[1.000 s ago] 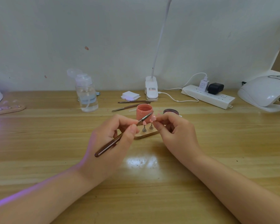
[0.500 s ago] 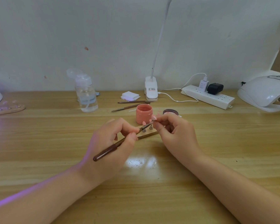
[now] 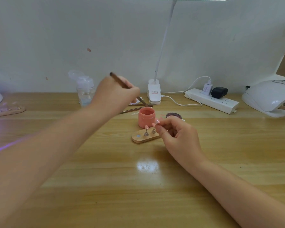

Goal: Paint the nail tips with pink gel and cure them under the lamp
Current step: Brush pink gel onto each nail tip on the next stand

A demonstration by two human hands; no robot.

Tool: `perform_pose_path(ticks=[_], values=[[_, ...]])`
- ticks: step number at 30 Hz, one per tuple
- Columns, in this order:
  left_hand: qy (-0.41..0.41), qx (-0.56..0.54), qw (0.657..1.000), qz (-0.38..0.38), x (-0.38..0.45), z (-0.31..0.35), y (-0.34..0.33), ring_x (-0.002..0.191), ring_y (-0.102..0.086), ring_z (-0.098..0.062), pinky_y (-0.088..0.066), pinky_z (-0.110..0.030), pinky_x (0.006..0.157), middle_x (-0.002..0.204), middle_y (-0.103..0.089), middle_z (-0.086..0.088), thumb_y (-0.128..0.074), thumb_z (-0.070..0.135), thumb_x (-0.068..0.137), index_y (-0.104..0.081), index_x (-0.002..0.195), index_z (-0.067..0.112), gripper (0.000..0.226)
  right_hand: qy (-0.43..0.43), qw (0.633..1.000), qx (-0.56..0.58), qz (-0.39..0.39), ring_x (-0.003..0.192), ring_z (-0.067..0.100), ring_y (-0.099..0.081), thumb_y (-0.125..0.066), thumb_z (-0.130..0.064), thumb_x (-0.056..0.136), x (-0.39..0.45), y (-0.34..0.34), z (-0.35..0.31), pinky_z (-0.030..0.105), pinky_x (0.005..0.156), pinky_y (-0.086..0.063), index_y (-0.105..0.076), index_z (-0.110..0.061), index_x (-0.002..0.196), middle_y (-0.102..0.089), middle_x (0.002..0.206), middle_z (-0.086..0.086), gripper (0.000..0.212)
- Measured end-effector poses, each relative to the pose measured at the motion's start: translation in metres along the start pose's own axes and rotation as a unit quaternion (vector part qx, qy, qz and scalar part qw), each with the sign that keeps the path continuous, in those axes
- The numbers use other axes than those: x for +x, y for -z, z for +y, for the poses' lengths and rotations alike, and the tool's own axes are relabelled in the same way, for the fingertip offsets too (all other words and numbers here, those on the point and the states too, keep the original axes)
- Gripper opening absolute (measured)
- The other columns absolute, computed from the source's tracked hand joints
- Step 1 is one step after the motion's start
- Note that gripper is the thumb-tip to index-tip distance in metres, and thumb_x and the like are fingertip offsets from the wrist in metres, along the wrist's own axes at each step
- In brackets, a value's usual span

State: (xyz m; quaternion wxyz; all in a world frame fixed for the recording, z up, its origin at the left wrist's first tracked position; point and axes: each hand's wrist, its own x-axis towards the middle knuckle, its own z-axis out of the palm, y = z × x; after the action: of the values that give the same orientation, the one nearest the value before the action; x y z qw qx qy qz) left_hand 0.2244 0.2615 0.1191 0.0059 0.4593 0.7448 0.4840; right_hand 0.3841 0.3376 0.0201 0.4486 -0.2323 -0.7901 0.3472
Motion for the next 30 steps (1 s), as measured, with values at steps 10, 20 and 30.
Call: perform_pose_path(ticks=[10, 20, 30], values=[[0.054, 0.123, 0.977, -0.166, 0.049, 0.007, -0.034, 0.056, -0.05, -0.011, -0.036, -0.026, 0.056, 0.048, -0.061, 0.007, -0.051, 0.011, 0.079, -0.062, 0.074, 0.01, 0.012, -0.003, 1.0, 0.008, 0.012, 0.051, 0.004, -0.044, -0.071, -0.014, 0.086, 0.001, -0.002, 0.004, 0.015, 0.051, -0.036, -0.07, -0.025, 0.083, -0.068, 0.075, -0.008, 0.011], [0.112, 0.053, 0.978, -0.169, 0.051, -0.009, -0.042, 0.05, -0.054, -0.007, -0.042, -0.02, 0.051, 0.045, -0.061, 0.008, -0.056, 0.012, 0.084, -0.061, 0.067, 0.012, 0.018, -0.009, 1.0, 0.002, 0.002, 0.051, 0.004, -0.045, -0.07, -0.014, 0.087, 0.0, -0.001, 0.001, 0.016, 0.053, -0.037, -0.072, -0.016, 0.089, -0.066, 0.071, -0.006, 0.003], [0.303, -0.203, 0.928, -0.076, 0.046, -0.045, -0.01, 0.034, -0.041, -0.005, -0.03, -0.013, 0.039, 0.043, -0.058, 0.005, -0.053, 0.012, 0.084, -0.06, 0.073, 0.011, 0.013, -0.006, 1.0, -0.014, 0.001, 0.052, 0.004, -0.045, -0.07, -0.014, 0.086, 0.0, 0.0, 0.0, 0.015, 0.053, -0.035, -0.071, -0.018, 0.087, -0.066, 0.07, -0.007, 0.003]])
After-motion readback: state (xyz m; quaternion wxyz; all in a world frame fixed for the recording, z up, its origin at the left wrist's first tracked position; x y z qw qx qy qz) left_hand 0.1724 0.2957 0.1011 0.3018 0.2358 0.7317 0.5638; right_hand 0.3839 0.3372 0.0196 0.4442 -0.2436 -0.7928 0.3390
